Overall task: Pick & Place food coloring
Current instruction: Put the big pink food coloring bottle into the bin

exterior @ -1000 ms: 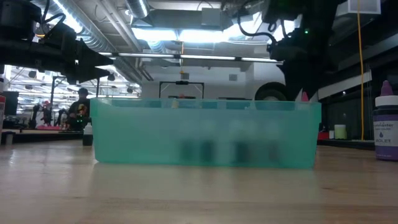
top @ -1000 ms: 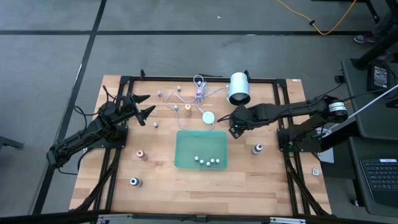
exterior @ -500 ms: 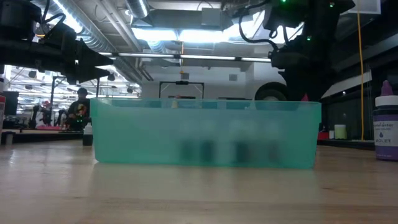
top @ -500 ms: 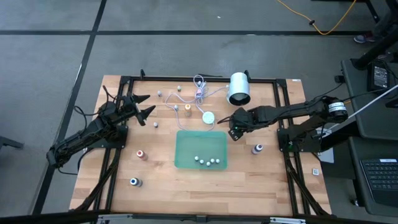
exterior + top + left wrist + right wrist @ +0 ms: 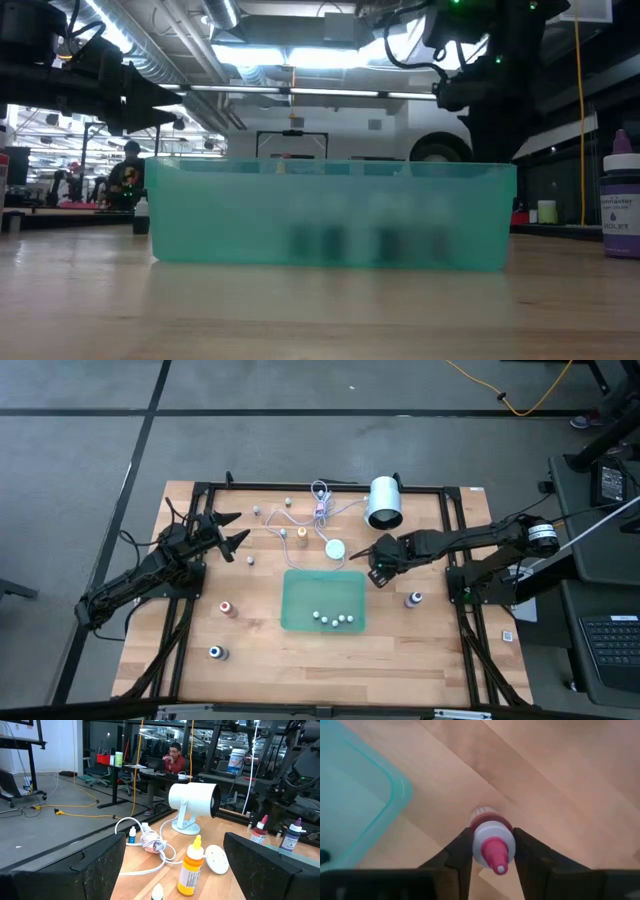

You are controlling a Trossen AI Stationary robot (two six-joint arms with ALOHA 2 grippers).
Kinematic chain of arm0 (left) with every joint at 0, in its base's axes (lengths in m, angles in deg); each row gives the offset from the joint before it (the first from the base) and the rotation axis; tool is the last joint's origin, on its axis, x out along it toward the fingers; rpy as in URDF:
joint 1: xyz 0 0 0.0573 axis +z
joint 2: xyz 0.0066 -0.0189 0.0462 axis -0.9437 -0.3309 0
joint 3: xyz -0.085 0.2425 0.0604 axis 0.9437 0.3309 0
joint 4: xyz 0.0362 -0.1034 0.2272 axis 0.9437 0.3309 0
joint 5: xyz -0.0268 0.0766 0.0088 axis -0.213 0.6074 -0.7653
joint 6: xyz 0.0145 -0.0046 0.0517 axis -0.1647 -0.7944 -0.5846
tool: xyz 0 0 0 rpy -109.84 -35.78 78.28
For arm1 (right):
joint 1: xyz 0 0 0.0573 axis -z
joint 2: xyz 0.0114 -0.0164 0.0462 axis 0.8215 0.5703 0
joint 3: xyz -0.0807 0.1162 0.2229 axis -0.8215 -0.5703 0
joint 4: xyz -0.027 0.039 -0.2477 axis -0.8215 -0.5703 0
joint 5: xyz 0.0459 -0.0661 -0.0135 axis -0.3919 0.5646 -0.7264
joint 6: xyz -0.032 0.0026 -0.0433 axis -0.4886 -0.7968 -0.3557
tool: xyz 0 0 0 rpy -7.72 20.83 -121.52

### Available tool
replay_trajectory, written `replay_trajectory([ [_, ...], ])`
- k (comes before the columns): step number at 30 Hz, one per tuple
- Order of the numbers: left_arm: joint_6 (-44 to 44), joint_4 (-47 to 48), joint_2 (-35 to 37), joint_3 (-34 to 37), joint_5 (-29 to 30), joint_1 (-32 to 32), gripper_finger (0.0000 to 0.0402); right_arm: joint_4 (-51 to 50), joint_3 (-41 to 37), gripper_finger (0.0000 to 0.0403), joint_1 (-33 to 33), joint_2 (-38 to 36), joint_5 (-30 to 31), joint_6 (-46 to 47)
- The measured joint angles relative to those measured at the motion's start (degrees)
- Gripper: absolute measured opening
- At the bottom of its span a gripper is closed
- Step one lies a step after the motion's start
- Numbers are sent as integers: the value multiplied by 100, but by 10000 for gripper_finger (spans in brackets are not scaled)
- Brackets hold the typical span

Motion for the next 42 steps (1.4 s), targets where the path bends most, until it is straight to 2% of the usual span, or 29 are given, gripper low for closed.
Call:
replay_trajectory([
  [5, 0, 0, 0, 1, 0, -1, 333, -430, 472, 120, -30, 0, 30, -374],
  [12, 0, 1, 0, 0, 1, -1, 333, -1226, 1510, 124, -23, 189, 59, -1134],
  [21, 0, 2, 0, 0, 1, 0, 333, -1580, 3105, 123, -90, 1037, 36, -1811],
  [26, 0, 2, 0, 1, 1, 0, 333, -1550, 3724, 124, -327, 1580, -44, -1915],
  [34, 0, 2, 0, 0, 1, 1, 333, -1189, 3759, 124, -885, 1915, -153, -1757],
  [42, 0, 2, 0, 0, 1, 0, 333, -740, 2973, 125, -904, 1919, -134, -1749],
])
